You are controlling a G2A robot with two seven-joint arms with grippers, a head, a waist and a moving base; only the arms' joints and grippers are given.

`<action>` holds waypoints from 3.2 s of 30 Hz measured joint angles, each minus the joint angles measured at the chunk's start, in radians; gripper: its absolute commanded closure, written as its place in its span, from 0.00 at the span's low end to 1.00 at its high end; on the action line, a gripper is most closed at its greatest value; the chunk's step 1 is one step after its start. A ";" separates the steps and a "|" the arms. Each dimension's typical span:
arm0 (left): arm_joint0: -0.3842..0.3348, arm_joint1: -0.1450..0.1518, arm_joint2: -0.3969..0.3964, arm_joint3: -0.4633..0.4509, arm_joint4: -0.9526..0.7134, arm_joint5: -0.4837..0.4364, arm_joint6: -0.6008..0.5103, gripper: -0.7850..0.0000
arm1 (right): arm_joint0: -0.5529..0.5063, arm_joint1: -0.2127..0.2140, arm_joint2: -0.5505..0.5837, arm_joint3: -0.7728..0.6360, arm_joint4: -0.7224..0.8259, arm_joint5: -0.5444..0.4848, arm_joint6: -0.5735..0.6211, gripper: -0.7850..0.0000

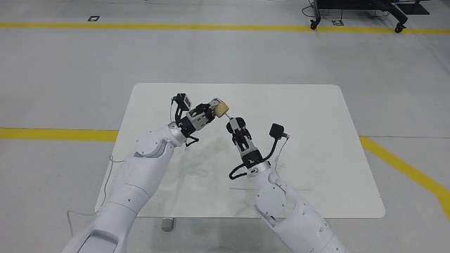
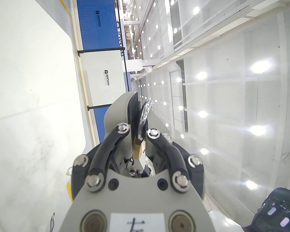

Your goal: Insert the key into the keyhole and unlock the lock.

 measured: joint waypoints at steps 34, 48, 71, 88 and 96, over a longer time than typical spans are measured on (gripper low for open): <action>0.023 0.000 -0.010 -0.047 0.107 0.007 0.079 1.00 | -0.044 -0.027 0.056 -0.027 0.091 -0.015 0.106 1.00; 0.027 0.000 -0.019 -0.054 0.119 0.013 0.085 1.00 | -0.058 -0.036 0.072 -0.043 0.064 0.012 0.120 1.00; 0.029 -0.003 -0.021 -0.061 0.139 0.019 0.086 1.00 | -0.048 -0.053 0.086 -0.037 0.071 0.048 0.159 1.00; 0.025 -0.004 -0.007 -0.065 0.173 0.011 0.057 1.00 | -0.042 -0.067 0.092 -0.018 0.057 0.051 0.147 1.00; 0.027 -0.004 -0.018 -0.060 0.164 0.005 0.064 1.00 | -0.046 -0.073 0.098 -0.020 0.111 0.024 0.151 0.00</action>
